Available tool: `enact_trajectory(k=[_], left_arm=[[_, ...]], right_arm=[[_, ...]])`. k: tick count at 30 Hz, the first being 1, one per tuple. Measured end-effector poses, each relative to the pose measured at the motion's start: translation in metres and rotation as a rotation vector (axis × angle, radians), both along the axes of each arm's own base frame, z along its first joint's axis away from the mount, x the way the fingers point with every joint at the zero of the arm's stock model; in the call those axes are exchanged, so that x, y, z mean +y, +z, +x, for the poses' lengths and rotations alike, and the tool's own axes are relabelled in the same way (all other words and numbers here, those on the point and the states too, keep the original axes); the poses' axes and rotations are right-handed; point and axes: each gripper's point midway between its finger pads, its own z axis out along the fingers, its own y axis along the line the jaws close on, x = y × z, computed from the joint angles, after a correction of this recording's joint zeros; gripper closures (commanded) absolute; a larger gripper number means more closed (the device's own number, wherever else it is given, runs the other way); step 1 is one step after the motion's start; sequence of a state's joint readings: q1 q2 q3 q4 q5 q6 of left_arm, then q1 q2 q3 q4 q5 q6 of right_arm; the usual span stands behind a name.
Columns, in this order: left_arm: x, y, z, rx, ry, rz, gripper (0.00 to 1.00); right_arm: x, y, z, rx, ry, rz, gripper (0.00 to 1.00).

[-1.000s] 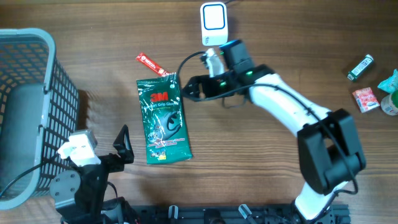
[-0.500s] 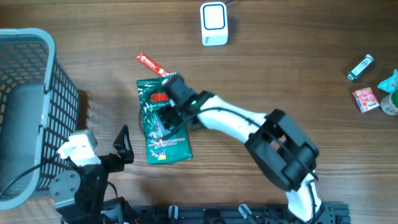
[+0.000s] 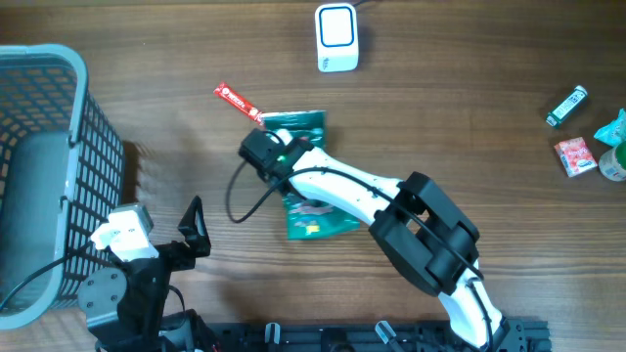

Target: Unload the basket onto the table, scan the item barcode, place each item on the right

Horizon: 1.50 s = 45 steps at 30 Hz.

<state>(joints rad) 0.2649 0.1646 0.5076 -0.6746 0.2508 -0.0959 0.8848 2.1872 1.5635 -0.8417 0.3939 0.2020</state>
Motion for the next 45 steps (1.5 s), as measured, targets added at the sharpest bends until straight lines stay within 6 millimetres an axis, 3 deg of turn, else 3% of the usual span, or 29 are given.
enact_trajectory(k=[1,3,4,6,8,9,11,13,18,21,23,24,27,32,33,35,36,38,40,42,45], left_arm=[[0.000,0.000,0.000,-0.001,0.000,0.000,0.00],[0.000,0.000,0.000,0.000,0.000,0.000,0.00],[0.000,0.000,0.000,0.000,0.000,0.000,0.00],[0.000,0.000,0.000,0.000,0.000,0.000,0.00],[0.000,0.000,0.000,0.000,0.000,0.000,0.00],[0.000,0.000,0.000,0.000,0.000,0.000,0.00],[0.000,0.000,0.000,0.000,0.000,0.000,0.00],[0.000,0.000,0.000,0.000,0.000,0.000,0.00],[0.000,0.000,0.000,0.000,0.000,0.000,0.00],[0.000,0.000,0.000,0.000,0.000,0.000,0.00],[0.000,0.000,0.000,0.000,0.000,0.000,0.00],[0.000,0.000,0.000,0.000,0.000,0.000,0.00],[0.000,0.000,0.000,0.000,0.000,0.000,0.00],[0.000,0.000,0.000,0.000,0.000,0.000,0.00],[0.000,0.000,0.000,0.000,0.000,0.000,0.00],[0.000,0.000,0.000,0.000,0.000,0.000,0.00],[0.000,0.000,0.000,0.000,0.000,0.000,0.00],[0.000,0.000,0.000,0.000,0.000,0.000,0.00],[0.000,0.000,0.000,-0.001,0.000,0.000,0.00],[0.000,0.000,0.000,0.000,0.000,0.000,0.00],[0.000,0.000,0.000,0.000,0.000,0.000,0.00]], right_arm=[[-0.053,0.008,-0.002,-0.036,-0.076,-0.216,0.96],[-0.105,0.028,-0.005,-0.083,-0.105,-0.465,0.96],[-0.121,0.041,0.001,-0.140,-0.108,-0.556,0.96],[-0.122,0.051,0.015,-0.251,-0.118,-0.583,0.95],[-0.121,0.050,0.024,-0.312,-0.136,-0.563,0.95],[-0.129,0.049,0.029,-0.324,-0.150,-0.580,0.95],[-0.154,0.055,0.040,-0.351,-0.173,-0.674,0.95],[-0.182,0.067,0.054,-0.391,-0.125,-0.878,0.95],[-0.194,0.086,0.076,-0.312,0.086,-1.162,0.87],[-0.181,0.084,0.086,-0.298,0.151,-1.206,0.85],[-0.158,0.073,0.084,-0.298,0.245,-1.242,0.76],[-0.141,0.063,0.076,-0.303,0.320,-1.275,0.66],[-0.113,0.058,0.053,-0.345,0.417,-1.361,0.61],[-0.066,0.060,0.021,-0.411,0.562,-1.383,0.33],[-0.051,0.061,0.015,-0.439,0.587,-1.373,0.10],[-0.030,0.059,0.011,-0.512,0.574,-1.309,0.01],[-0.021,0.058,0.012,-0.554,0.550,-1.260,0.00],[0.002,0.074,0.022,-0.704,0.430,-1.070,0.00],[0.014,0.132,0.033,-0.913,0.197,-0.790,0.01],[0.012,0.168,0.046,-0.932,0.143,-0.769,0.00],[-0.002,0.187,0.067,-0.909,0.093,-0.800,0.00]])
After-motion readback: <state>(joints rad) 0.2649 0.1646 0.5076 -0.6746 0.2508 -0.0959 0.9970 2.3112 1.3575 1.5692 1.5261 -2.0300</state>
